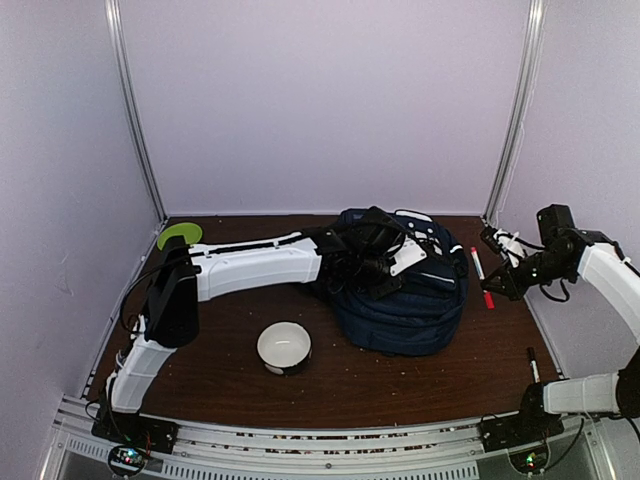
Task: Pack the student bag
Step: Pick up the upper front pocket of the student bag, then place the pen in the upper front pocket of the bag.
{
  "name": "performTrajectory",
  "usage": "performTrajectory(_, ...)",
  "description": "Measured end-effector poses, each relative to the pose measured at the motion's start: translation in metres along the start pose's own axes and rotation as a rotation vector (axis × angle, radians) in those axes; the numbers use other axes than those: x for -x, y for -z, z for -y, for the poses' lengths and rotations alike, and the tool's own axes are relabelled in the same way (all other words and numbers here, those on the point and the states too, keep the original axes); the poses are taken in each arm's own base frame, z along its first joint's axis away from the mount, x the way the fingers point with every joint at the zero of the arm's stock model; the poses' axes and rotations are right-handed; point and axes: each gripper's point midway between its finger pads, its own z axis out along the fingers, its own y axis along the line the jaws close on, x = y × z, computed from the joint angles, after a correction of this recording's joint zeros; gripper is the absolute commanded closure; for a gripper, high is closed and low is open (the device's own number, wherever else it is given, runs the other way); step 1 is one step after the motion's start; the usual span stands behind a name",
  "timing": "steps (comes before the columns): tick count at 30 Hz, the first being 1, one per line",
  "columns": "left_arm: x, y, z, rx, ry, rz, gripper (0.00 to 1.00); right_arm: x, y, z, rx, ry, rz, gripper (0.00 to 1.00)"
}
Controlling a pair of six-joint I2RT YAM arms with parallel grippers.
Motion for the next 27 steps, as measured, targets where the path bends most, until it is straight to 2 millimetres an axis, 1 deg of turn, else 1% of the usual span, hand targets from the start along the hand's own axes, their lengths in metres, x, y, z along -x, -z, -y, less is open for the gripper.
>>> performTrajectory(2,0.002,0.001,-0.002,-0.016,0.039,0.017,1.00,-0.002,-0.001,-0.005,0.010,0.025,-0.006,1.00)
performTrajectory(4,0.005,0.005,-0.005,-0.020,0.069,0.039,1.00,0.000,-0.002,-0.015,0.023,0.083,-0.005,1.00)
performTrajectory(8,0.015,0.018,-0.014,-0.010,0.125,0.096,1.00,0.014,0.002,-0.047,0.020,0.305,0.017,1.00)
performTrajectory(10,0.022,0.026,-0.022,0.000,0.152,0.127,1.00,0.021,0.004,-0.059,0.003,0.412,0.027,1.00)
performTrajectory(12,0.026,0.031,-0.028,0.010,0.173,0.149,1.00,0.024,0.001,-0.066,-0.010,0.499,0.019,1.00)
performTrajectory(17,0.027,0.040,-0.034,0.020,0.217,0.172,1.00,0.023,-0.015,-0.058,-0.086,0.641,-0.073,1.00)
performTrajectory(19,0.029,0.041,-0.035,0.020,0.230,0.177,1.00,0.027,-0.019,-0.056,-0.124,0.702,-0.097,1.00)
performTrajectory(24,0.030,0.042,-0.035,0.016,0.259,0.184,1.00,0.052,-0.027,-0.050,-0.227,0.807,-0.132,1.00)
performTrajectory(27,0.032,0.045,-0.034,0.006,0.280,0.194,1.00,0.064,-0.038,-0.046,-0.294,0.855,-0.165,1.00)
